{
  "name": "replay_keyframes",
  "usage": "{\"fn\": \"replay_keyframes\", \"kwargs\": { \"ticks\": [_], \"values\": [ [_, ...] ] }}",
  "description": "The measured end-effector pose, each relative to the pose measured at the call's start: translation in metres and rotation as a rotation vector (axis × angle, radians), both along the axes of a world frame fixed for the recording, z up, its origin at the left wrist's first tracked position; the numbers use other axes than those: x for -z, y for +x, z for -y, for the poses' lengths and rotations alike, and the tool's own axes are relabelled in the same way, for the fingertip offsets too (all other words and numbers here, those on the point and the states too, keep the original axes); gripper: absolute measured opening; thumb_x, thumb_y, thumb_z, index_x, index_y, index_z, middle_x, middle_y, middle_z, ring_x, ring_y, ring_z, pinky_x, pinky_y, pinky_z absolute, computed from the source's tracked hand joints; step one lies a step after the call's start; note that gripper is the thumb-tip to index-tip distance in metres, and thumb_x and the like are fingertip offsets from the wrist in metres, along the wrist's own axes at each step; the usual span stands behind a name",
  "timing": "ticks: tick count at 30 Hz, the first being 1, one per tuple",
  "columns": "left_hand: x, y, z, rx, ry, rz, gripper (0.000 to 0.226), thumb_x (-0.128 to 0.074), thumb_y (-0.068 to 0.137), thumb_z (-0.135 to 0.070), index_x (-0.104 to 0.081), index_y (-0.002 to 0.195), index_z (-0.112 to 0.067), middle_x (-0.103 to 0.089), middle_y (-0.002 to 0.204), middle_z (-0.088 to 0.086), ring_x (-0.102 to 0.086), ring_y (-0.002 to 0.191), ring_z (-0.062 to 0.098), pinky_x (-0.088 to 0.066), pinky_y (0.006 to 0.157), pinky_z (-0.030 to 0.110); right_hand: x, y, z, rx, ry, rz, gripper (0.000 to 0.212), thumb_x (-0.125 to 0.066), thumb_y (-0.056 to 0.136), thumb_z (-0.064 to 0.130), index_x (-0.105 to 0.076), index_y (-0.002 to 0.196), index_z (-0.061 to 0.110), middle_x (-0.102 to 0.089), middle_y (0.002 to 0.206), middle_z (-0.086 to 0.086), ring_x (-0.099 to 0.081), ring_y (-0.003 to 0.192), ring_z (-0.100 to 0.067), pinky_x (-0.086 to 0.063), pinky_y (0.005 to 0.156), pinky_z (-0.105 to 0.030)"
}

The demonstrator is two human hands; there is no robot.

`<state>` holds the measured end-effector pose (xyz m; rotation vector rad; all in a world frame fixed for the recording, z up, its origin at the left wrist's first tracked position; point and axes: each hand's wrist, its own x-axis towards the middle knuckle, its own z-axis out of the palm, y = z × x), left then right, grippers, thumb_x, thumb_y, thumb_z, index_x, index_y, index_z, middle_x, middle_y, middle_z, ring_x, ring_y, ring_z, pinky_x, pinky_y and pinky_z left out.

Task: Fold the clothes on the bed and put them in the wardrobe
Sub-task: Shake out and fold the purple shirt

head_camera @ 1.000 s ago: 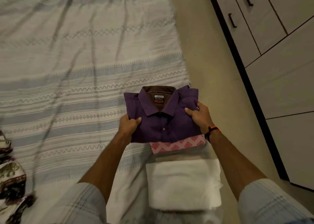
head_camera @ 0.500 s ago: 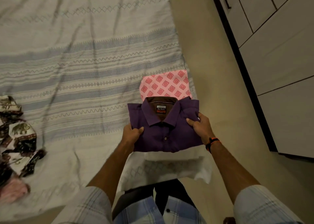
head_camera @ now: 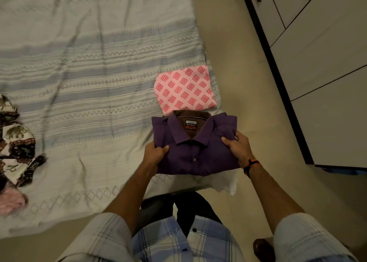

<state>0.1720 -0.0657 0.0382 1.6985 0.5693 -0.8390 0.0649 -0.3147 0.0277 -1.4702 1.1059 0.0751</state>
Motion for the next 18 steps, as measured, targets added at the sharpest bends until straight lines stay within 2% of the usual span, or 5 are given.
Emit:
{"fn": "replay_keyframes", "kwargs": {
  "ticks": [3,8,11,14,18],
  "values": [
    [0.005,0.000,-0.003,0.002,0.047,0.032,0.047,-0.059,0.089,0.007,-0.054,0.135,-0.006,-0.064,0.125,0.012,-0.060,0.102,0.023,-0.050,0.089,0.036,0.004,0.000,0.004,-0.028,-0.029,-0.028,0.034,-0.070,0.087,0.008,-0.064,0.120,0.010,-0.069,0.116,-0.010,-0.065,0.102,-0.024,-0.053,0.095,-0.042],
    [0.014,-0.008,-0.009,0.099,0.075,-0.042,0.053,-0.059,0.091,0.007,-0.041,0.141,0.002,-0.053,0.125,0.004,-0.053,0.104,0.019,-0.044,0.086,0.032,0.018,-0.011,0.003,-0.171,-0.207,-0.384,0.056,-0.070,0.087,0.019,-0.047,0.136,0.005,-0.058,0.132,-0.015,-0.056,0.119,-0.034,-0.044,0.099,-0.036],
    [0.024,-0.013,-0.012,0.176,0.086,-0.091,0.067,-0.070,0.086,0.000,-0.039,0.145,-0.001,-0.050,0.143,0.010,-0.056,0.119,0.024,-0.050,0.092,0.034,0.022,-0.019,-0.005,-0.225,-0.179,-0.392,0.064,-0.071,0.087,0.019,-0.041,0.142,0.004,-0.053,0.139,-0.017,-0.053,0.124,-0.034,-0.042,0.105,-0.037],
    [0.018,-0.018,-0.009,0.229,0.120,-0.086,0.079,-0.071,0.087,-0.005,-0.026,0.152,-0.004,-0.034,0.154,0.014,-0.040,0.139,0.028,-0.043,0.101,0.035,0.023,-0.020,-0.015,-0.319,-0.177,-0.374,0.069,-0.074,0.085,0.021,-0.041,0.144,0.006,-0.050,0.144,-0.015,-0.051,0.129,-0.032,-0.040,0.110,-0.039],
    [0.005,-0.022,-0.006,0.271,0.126,-0.070,0.077,-0.070,0.088,-0.006,-0.027,0.152,-0.005,-0.032,0.155,0.016,-0.036,0.141,0.028,-0.042,0.104,0.036,0.015,-0.017,-0.029,-0.359,-0.212,-0.326,0.066,-0.075,0.084,0.023,-0.045,0.141,0.008,-0.052,0.142,-0.013,-0.053,0.126,-0.029,-0.042,0.109,-0.039]
  ]
}}
